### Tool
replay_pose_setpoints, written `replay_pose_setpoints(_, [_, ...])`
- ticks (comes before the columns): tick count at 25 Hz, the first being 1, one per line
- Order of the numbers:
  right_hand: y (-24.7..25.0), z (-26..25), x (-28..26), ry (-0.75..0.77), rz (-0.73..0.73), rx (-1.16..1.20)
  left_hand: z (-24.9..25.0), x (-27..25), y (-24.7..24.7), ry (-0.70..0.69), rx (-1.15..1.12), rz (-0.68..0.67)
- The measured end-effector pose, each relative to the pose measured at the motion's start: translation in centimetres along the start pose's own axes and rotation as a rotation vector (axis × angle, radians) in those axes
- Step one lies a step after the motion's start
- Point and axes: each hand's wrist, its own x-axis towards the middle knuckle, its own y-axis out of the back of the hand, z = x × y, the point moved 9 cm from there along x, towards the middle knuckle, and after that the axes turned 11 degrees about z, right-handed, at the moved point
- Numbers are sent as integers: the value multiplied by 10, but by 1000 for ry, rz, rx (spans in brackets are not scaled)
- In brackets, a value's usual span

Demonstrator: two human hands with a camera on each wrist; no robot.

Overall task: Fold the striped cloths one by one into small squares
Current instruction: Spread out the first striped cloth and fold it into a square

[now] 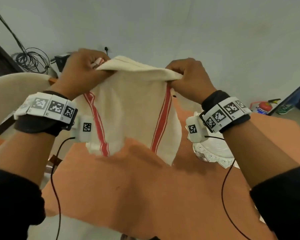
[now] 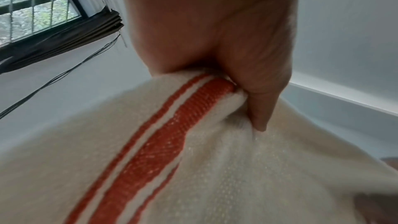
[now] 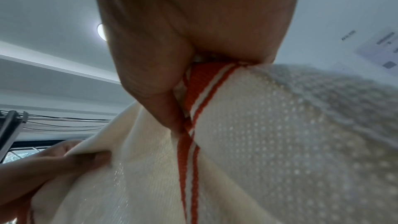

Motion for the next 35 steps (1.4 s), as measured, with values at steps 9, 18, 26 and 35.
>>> replay_pose_setpoints(9, [-19,-24,-77,186,-48,-203,-16,-74,4,-257,175,-131])
replay_pose_setpoints(18, [-188,58,-301,75,-978,-387,-177,-330,-95,-88,347,-817])
replay_pose_setpoints(26, [-227,85,-404,17,-1242,-388,-198,-420,-103,-114,514,-970])
replay_pose_setpoints(35, [-239,83,-430,29,-1209,-284,-208,-428,-88,-117,633,-995])
